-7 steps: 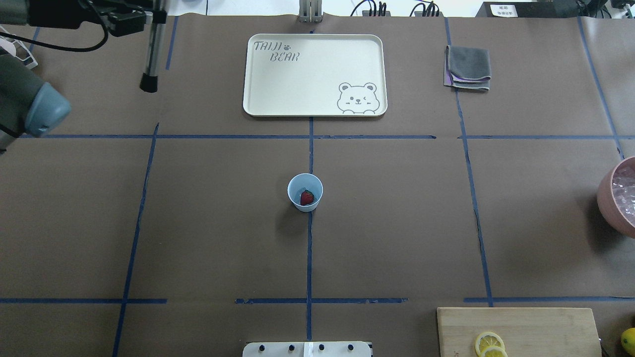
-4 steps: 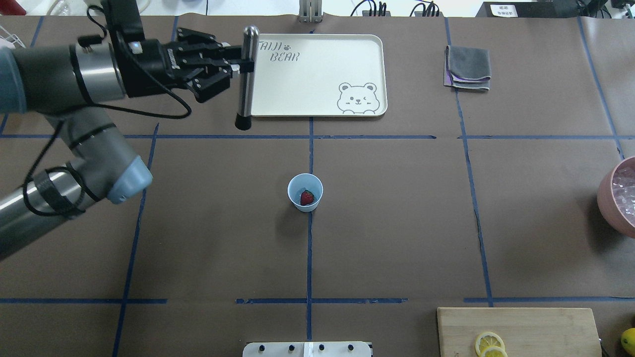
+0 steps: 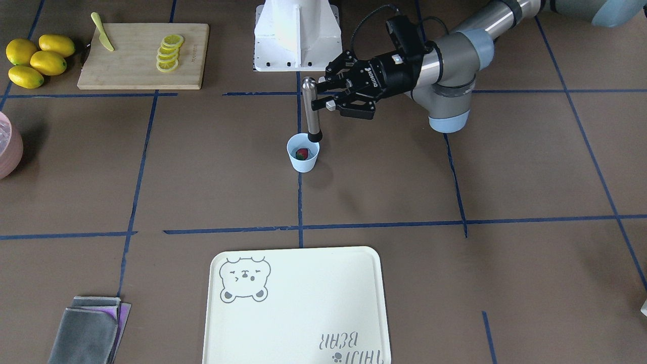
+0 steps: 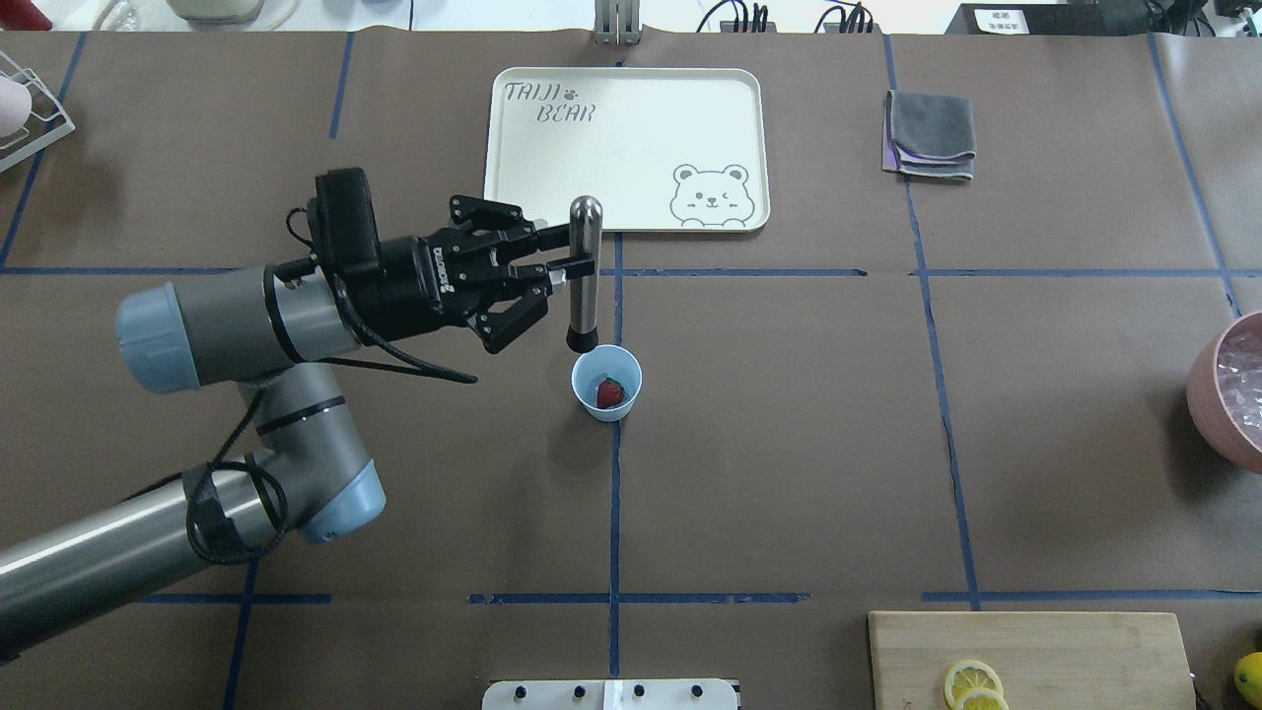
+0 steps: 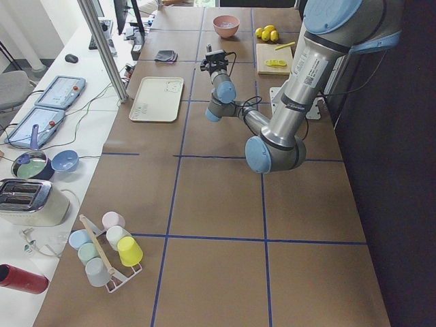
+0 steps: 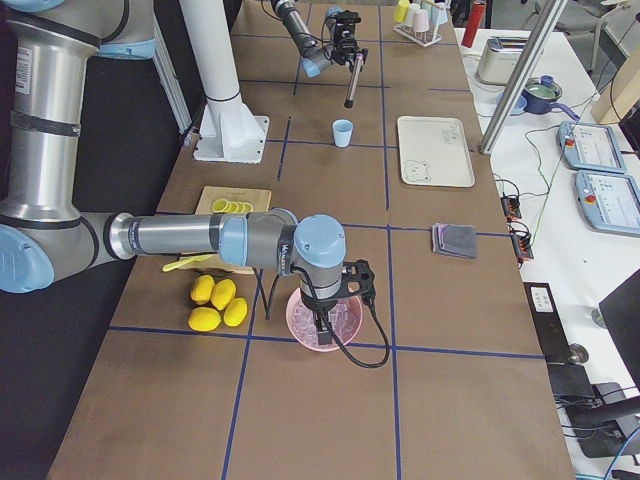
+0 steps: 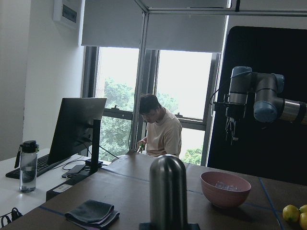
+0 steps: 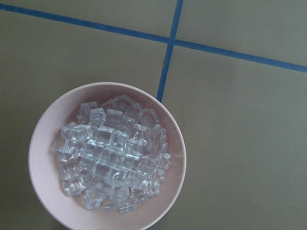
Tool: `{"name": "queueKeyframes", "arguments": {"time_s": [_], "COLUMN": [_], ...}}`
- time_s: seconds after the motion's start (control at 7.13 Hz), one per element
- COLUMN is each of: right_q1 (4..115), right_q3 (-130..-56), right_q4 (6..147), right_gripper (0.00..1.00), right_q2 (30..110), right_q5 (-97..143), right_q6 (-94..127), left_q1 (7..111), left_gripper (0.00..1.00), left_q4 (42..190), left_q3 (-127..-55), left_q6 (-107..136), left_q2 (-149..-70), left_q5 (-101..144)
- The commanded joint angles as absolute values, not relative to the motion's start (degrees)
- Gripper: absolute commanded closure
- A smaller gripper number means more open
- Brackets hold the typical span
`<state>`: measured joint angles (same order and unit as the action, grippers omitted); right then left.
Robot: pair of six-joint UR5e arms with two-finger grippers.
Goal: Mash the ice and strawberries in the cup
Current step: 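Carry the metal rod with the left gripper over the light-blue cup, then lower the metal rod into the cup with the left gripper to mash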
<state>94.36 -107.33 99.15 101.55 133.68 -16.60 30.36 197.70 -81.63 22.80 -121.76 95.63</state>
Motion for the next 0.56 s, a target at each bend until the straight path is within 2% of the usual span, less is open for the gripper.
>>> {"name": "queueKeyframes", "arguments": {"time_s": [0.0, 0.42], "right_q1": [94.4, 94.4], "right_q3": [-107.6, -107.6], "right_q4": [99.1, 99.1], "right_gripper": [0.01, 0.01], "right_q2": [101.6, 101.5], "right_q5": [133.7, 133.7], "right_q6": [-16.3, -15.9], "left_q1": [25.9, 25.1], "left_gripper": [1.00, 1.00], "left_q4": [200.5, 200.7], "left_q3": [-79.1, -75.2], "left_q6": [18.7, 17.1], "left_q2": [-121.7, -123.3], "left_q5": [91.5, 88.4]}}
